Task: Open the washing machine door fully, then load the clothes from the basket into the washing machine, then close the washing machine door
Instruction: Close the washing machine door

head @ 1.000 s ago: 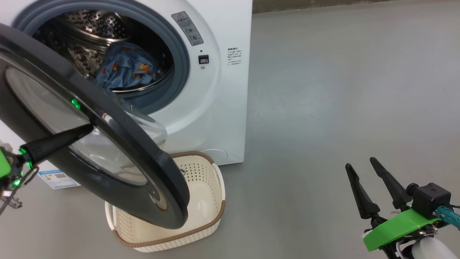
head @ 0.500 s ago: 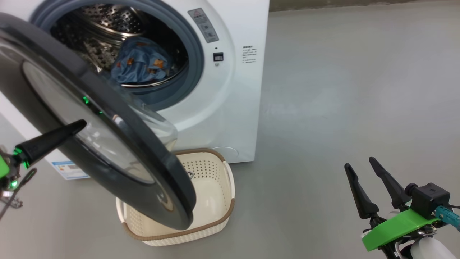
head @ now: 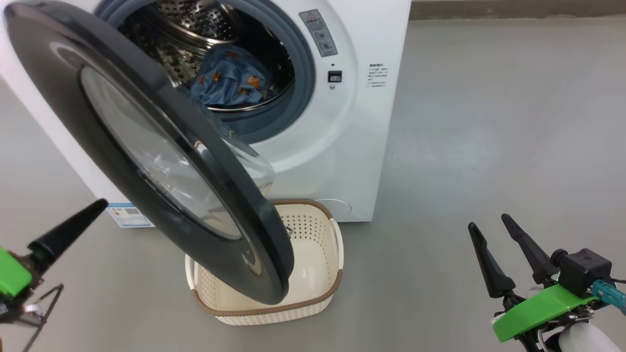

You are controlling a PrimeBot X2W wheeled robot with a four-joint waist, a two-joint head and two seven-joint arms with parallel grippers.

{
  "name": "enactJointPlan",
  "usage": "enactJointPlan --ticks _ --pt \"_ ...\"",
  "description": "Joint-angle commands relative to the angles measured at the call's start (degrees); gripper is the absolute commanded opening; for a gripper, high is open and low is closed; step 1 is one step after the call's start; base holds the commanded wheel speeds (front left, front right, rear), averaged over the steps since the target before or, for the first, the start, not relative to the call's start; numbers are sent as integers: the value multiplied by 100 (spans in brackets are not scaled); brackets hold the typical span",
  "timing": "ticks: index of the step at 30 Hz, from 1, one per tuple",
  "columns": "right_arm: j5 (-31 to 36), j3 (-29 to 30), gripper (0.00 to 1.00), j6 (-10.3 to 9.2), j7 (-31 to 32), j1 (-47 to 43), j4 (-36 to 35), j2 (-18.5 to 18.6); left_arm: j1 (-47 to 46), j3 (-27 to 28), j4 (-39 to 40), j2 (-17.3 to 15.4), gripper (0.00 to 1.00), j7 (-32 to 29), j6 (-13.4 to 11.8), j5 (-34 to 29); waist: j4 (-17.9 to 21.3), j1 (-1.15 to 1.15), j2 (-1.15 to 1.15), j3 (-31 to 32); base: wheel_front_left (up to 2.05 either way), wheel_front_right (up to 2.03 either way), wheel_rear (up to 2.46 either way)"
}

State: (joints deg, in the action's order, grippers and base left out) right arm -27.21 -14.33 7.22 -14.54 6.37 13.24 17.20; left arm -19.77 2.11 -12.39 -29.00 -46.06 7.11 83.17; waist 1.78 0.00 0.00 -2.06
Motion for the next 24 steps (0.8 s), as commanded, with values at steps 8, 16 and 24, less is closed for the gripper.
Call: enactJointPlan --ticks 8,16,24 --pt "18 -92 100 26 -46 48 -135 118 422 83 -7 -180 100 1577 37 -388 -284 0 0 6 0 0 0" --pt "18 -113 100 26 -46 45 -130 104 979 -486 -64 -131 100 3287 37 -661 -483 0 0 16 0 0 0" --pt "19 -152 100 26 -46 81 -130 80 1221 -1426 -247 -145 100 5123 37 -1257 -630 0 0 -15 0 0 0"
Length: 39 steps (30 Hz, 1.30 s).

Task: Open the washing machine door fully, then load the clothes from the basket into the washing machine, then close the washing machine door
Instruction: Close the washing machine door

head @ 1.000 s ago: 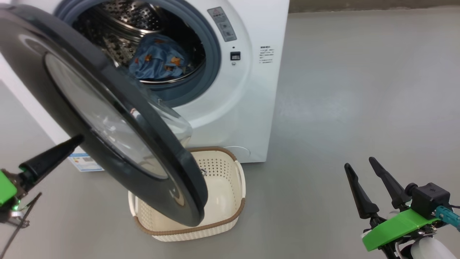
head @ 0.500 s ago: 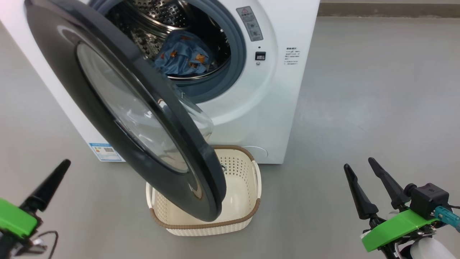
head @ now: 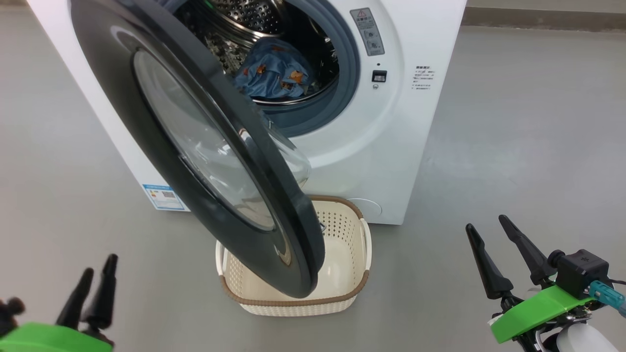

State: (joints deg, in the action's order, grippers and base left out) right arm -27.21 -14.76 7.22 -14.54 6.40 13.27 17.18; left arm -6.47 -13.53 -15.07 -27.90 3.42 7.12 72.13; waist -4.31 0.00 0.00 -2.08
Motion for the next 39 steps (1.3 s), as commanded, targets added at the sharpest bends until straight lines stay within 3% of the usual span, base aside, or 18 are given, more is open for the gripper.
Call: enactJointPlan --ticks 1,5,9,18,25,33,39 --pt "18 -110 100 26 -46 84 -130 81 -119 -33 -29 -247 100 376 36 -252 -38 0 0 -17 0 0 0" --pt "12 -121 100 26 -46 118 -125 74 -214 -498 -293 -219 100 1003 36 -660 -86 0 0 -37 0 0 0" --pt "12 -118 100 26 -46 130 -128 49 -298 -330 -590 -62 100 1150 36 -1396 -109 0 0 -27 0 0 0" --pt "0 -136 100 26 -46 131 -113 17 147 1278 -337 973 100 1156 33 -3944 -77 0 0 10 0 0 0" --pt "10 -123 100 26 -46 151 -121 5 481 1973 -18 1629 100 1157 29 -5449 -57 0 0 -27 0 0 0" --pt "11 -121 100 26 -46 181 -110 7 684 2422 49 2111 100 1157 34 -6110 -43 0 0 -44 0 0 0" --pt "21 -111 100 26 -46 173 -115 19 697 2429 61 2144 100 1157 35 -6142 -67 0 0 -35 0 0 0"
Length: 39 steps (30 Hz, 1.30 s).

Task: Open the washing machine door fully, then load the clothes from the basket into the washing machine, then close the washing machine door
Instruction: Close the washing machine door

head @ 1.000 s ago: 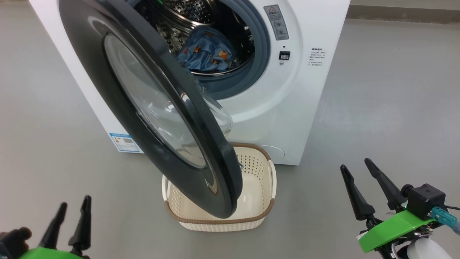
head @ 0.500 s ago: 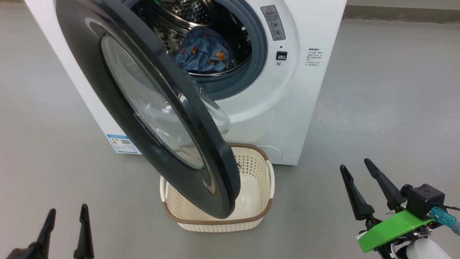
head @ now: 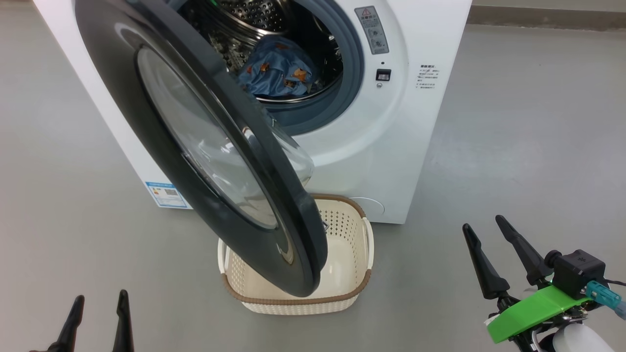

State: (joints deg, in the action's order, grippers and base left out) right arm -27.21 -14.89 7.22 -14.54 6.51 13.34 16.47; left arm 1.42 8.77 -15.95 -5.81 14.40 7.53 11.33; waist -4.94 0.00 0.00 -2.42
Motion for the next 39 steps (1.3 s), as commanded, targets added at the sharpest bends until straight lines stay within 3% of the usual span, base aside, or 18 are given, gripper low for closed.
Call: enactJointPlan --ticks 1,8,9,10,12,13,16,26,39 --pt "21 -97 100 26 -46 163 -121 90 -93 193 155 -67 100 60 -5 -67 -10 0 0 0 0 0 0" --pt "36 -84 100 26 -46 227 -64 49 -121 145 188 -45 100 60 -5 -86 -95 0 0 -26 0 0 0" --pt "37 -93 88 26 -46 252 -47 31 -126 135 182 -43 100 60 -5 -83 -109 0 0 -27 0 0 0" --pt "39 -103 65 26 -46 283 -29 10 -132 127 174 -40 100 60 -5 -82 -124 0 0 -25 0 0 0" --pt "30 -126 31 26 -46 362 -5 -44 -138 105 163 -26 100 60 -5 -84 -154 0 0 -12 0 0 0" --pt "30 -126 31 26 -46 362 -5 -44 -138 105 163 -26 100 60 -5 -84 -154 0 0 -12 0 0 0" --pt "25 -241 0 26 -46 521 15 -109 -134 86 146 -6 100 60 -5 -88 -187 0 0 29 0 0 0" --pt "-27 -581 0 26 -46 1237 -313 -188 -79 83 213 17 100 60 -5 -148 -309 0 0 153 0 0 0" --pt "-146 -1333 0 26 -46 1844 -1615 -322 -12 78 283 34 100 60 -5 -158 -514 0 0 279 0 0 0"
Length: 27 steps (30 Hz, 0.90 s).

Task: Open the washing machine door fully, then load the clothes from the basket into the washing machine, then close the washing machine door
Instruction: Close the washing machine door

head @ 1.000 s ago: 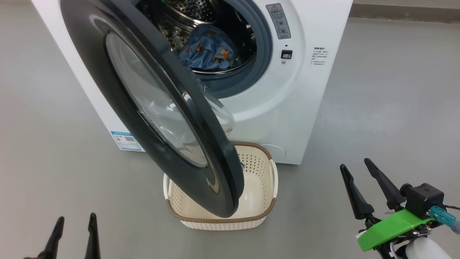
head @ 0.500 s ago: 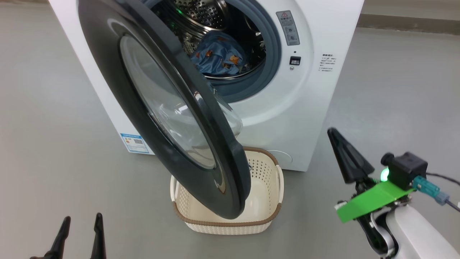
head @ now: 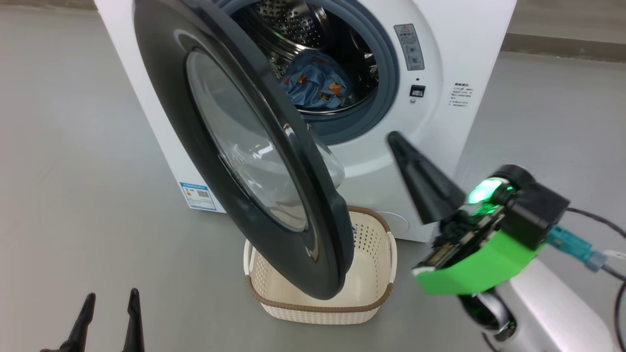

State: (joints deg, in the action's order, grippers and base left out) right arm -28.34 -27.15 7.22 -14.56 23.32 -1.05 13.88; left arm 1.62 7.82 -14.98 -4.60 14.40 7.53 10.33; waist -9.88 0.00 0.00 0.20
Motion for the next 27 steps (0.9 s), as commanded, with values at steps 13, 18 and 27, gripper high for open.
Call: enactJointPlan --ticks 13,18,27 --pt "-388 -1607 0 26 -44 -12 -238 -337 10 114 201 -16 100 60 -5 -43 -241 0 0 29 0 0 0" --pt "-501 -2026 0 26 -44 -282 195 -334 13 108 178 8 100 60 -5 -25 -312 0 0 8 0 0 0" --pt "-530 -2111 0 26 -44 -522 939 -342 27 134 164 36 100 60 -4 0 -313 0 0 -42 0 0 0"
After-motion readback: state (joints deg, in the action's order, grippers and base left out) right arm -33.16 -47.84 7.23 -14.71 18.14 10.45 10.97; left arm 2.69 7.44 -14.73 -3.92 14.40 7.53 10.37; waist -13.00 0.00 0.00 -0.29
